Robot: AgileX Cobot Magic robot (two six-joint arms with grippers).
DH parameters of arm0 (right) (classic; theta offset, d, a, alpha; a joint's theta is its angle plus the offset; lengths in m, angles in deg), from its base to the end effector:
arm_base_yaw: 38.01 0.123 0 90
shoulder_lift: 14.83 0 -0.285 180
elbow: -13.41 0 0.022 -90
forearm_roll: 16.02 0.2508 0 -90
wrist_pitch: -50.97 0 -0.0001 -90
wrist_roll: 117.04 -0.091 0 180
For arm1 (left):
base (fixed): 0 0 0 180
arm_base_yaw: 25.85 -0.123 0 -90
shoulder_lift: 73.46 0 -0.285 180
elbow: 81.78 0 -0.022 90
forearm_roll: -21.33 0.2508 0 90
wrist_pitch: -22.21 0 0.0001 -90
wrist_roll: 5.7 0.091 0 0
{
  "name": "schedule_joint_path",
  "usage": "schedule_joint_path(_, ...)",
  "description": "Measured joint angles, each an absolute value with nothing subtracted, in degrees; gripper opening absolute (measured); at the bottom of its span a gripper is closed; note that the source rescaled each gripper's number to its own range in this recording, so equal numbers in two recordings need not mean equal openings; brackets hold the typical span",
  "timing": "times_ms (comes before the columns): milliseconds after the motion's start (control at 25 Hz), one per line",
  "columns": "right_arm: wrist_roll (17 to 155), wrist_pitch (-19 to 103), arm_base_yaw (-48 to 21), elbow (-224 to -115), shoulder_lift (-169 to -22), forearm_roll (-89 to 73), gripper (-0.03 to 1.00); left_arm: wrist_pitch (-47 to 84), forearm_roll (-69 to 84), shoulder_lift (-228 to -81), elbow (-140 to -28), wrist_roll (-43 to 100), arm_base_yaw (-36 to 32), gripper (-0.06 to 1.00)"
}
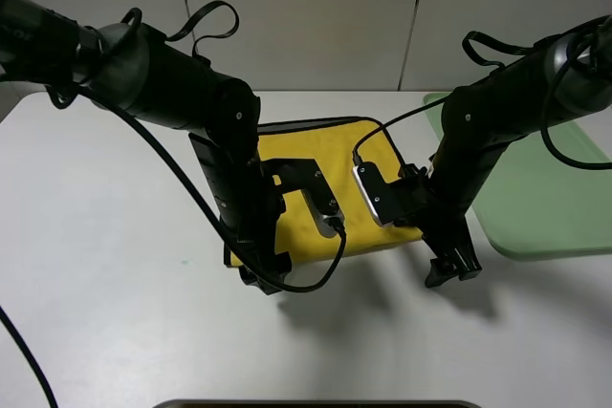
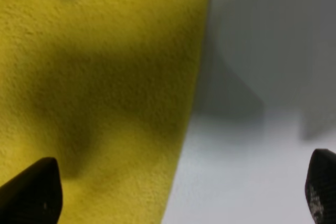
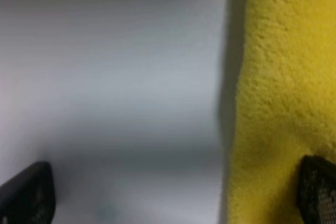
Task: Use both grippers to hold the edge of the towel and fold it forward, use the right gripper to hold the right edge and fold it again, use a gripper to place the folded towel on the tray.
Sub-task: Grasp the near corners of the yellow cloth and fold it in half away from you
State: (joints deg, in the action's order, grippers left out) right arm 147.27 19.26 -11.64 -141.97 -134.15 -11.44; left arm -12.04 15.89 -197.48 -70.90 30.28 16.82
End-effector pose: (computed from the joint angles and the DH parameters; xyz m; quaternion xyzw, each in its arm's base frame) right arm 0.2777 0.1420 0.0910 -0.8024 0.5951 0.0011 0.0440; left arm 0.2686 -0.2542 0.1085 0.6019 0.7924 -0.0358 0.0925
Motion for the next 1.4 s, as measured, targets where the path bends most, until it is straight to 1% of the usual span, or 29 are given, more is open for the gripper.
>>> schedule_joint_path(520,148.2,19.4,-11.6,-142.0,-134.1,-10.2,1.0,-11.6,15.9,-200.1,-71.2,30.3,16.8,0.91)
schedule_joint_path(680,148.3,19.4,-11.6,-142.0,-134.1,-10.0,1.0,-11.7,15.9,-200.2,-71.4,30.3,16.8,0.88)
schedule_joint_path(960,148.3,19.5,-11.6,-142.0,-134.1,-10.0,1.0,-10.8,16.9,-200.2,-71.4,30.3,16.8,0.72)
schedule_joint_path(1200,148.3,19.6,-11.6,-142.0,-134.1,-10.0,1.0,-10.5,16.9,-200.5,-71.5,30.4,16.8,0.5)
schedule_joint_path(1280,148.3,19.7,-11.6,-142.0,-134.1,-9.9,0.97,-10.4,16.9,-200.5,-71.5,30.4,16.8,0.43)
schedule_joint_path(1400,148.4,19.7,-11.6,-142.0,-134.1,-9.7,0.87,-10.3,16.9,-200.5,-71.5,30.4,16.8,0.34)
